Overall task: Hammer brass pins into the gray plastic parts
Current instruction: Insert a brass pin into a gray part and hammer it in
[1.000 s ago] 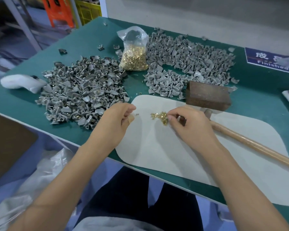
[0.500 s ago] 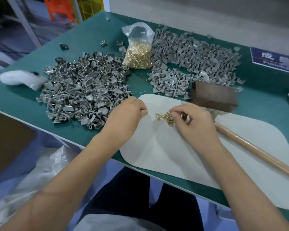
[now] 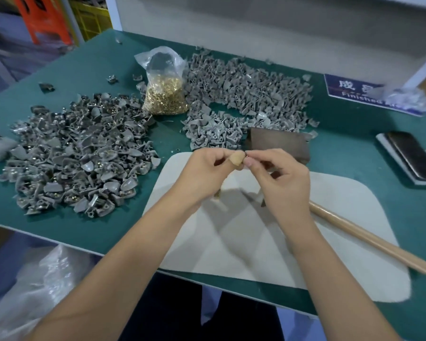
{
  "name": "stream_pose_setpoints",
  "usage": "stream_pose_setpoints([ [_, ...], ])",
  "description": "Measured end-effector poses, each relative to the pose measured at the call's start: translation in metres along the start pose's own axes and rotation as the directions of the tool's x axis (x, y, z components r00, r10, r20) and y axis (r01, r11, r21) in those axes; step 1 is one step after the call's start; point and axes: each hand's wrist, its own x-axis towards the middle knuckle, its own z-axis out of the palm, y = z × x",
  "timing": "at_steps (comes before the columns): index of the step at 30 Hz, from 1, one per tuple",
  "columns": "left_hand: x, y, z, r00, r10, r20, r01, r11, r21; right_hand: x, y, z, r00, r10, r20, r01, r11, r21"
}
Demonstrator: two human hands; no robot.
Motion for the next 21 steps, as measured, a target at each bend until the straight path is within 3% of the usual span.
stream_pose_setpoints([
  [3, 0.01, 0.001, 0.003, 0.999, -0.027, 0.044, 0.029, 0.999, -0.046, 0.004, 0.002, -0.006, 0.997, -0.056, -0.047, 0.054, 0.997, -0.056],
  [4, 0.016, 0.002, 0.002, 0.999, -0.002, 0.045, 0.002, 1.0, -0.003, 0.005, 0.003, -0.008, 0.995, -0.076, -0.058, 0.071, 0.994, -0.088],
  [6, 0.031, 0.001, -0.004, 0.993, 0.115, 0.009, -0.114, 0.964, 0.24, 0.008, 0.007, -0.013, 0.99, -0.101, -0.101, 0.084, 0.984, -0.157],
  [8, 0.046, -0.001, -0.012, 0.977, 0.213, -0.003, -0.168, 0.776, 0.609, 0.01, 0.012, -0.019, 0.982, -0.099, -0.162, 0.064, 0.977, -0.206],
  [10, 0.058, -0.006, -0.015, 0.97, 0.235, 0.062, -0.191, 0.579, 0.792, 0.01, 0.017, -0.023, 0.976, -0.085, -0.2, 0.038, 0.973, -0.227],
  [14, 0.074, -0.015, -0.007, 0.95, 0.202, 0.237, -0.308, 0.482, 0.821, 0.007, 0.023, -0.024, 0.979, -0.076, -0.189, 0.019, 0.958, -0.287],
  [21, 0.092, -0.014, -0.007, 0.94, 0.198, 0.279, -0.339, 0.429, 0.837, 0.004, 0.025, -0.023, 0.974, -0.041, -0.222, -0.028, 0.954, -0.299],
])
